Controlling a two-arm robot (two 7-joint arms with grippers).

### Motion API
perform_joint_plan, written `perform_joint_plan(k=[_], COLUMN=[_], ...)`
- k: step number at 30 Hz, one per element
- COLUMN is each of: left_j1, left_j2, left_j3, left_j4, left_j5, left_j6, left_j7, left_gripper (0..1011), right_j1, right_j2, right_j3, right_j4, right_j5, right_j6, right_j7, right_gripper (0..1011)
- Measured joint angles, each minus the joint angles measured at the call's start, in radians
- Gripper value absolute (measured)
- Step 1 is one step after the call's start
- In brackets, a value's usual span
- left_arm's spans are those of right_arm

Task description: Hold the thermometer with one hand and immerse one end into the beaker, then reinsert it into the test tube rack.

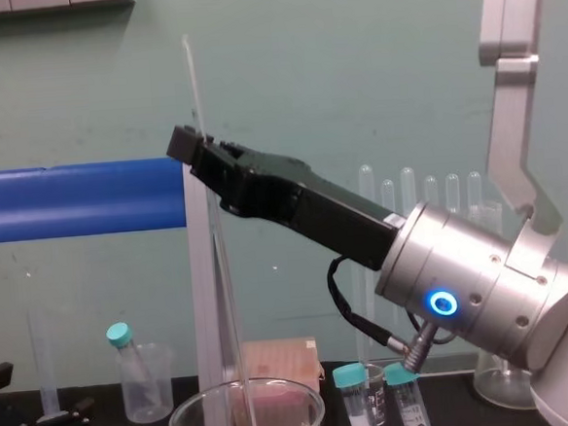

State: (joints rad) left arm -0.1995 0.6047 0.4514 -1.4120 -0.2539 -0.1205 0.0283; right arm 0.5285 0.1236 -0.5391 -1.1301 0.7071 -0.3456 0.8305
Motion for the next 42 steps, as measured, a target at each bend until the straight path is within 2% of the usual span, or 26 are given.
perform_joint_plan(k=[12, 42], left_j1=[0.0, 0.0], left_j2=[0.0, 0.0], left_j3=[0.0, 0.0], left_j4=[0.0, 0.0], left_j5=[0.0, 0.0], left_j6=[0.0, 0.0], left_j7=[0.0, 0.0], left_gripper=[1008, 1008], right_j1=[0.009, 0.008], right_j2=[-0.016, -0.018], right_j3=[0.001, 0.006], right_j4=[0.048, 0.051], right_j5=[-0.008, -0.006], right_j6=[-0.004, -0.004], right_j7=[0.01, 0.011], right_gripper=[57, 57])
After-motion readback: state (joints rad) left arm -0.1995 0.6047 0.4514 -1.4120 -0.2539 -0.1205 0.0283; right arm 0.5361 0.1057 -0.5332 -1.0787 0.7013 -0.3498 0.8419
